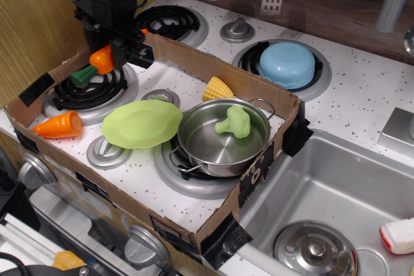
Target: Take carrot off plate
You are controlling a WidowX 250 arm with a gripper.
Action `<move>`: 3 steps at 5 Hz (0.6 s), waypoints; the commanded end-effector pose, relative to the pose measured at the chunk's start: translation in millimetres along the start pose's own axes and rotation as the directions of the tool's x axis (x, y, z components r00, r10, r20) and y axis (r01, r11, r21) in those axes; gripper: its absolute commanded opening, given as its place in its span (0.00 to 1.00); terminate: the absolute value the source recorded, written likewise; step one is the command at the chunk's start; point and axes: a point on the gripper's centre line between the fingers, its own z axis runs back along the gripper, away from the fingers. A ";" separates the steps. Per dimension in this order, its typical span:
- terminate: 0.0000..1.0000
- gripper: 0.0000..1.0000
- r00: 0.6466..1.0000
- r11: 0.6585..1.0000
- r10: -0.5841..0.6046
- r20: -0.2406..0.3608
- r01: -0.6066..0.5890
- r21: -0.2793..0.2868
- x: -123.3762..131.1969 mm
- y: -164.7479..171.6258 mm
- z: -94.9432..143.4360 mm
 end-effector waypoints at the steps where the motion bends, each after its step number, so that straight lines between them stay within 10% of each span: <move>1: 0.00 0.00 0.999 0.999 0.036 0.014 -0.036 0.027 3.5 32.8 -14.5; 2: 0.00 0.00 0.998 0.999 0.037 0.047 -0.038 0.034 0.8 42.1 -30.3; 3: 0.00 1.00 0.998 0.999 0.038 0.051 -0.039 0.021 1.6 44.6 -37.9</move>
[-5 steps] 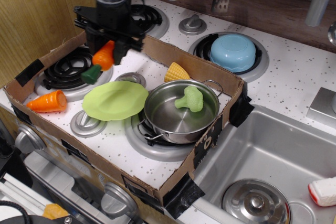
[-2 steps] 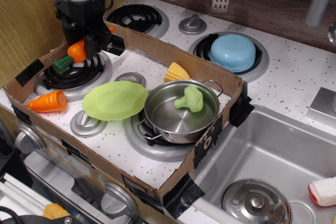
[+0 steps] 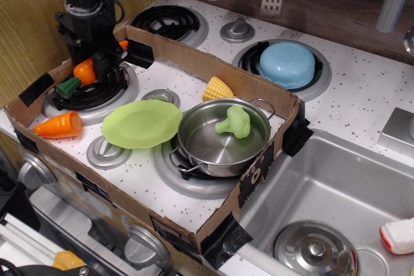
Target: Take carrot off plate
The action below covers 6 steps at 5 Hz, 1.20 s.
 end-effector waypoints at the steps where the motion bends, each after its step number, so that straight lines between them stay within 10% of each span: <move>1: 0.00 1.00 0.999 0.999 0.015 0.050 -0.017 0.029 15.3 9.7 9.0; 4: 0.00 1.00 0.987 0.967 -0.077 0.144 0.039 0.251 33.1 -10.2 75.7; 5: 0.00 1.00 0.992 0.969 -0.064 0.113 0.035 0.244 35.3 -21.4 92.0; 6: 0.00 1.00 0.997 0.995 0.079 -0.017 -0.078 0.055 39.3 -54.2 98.2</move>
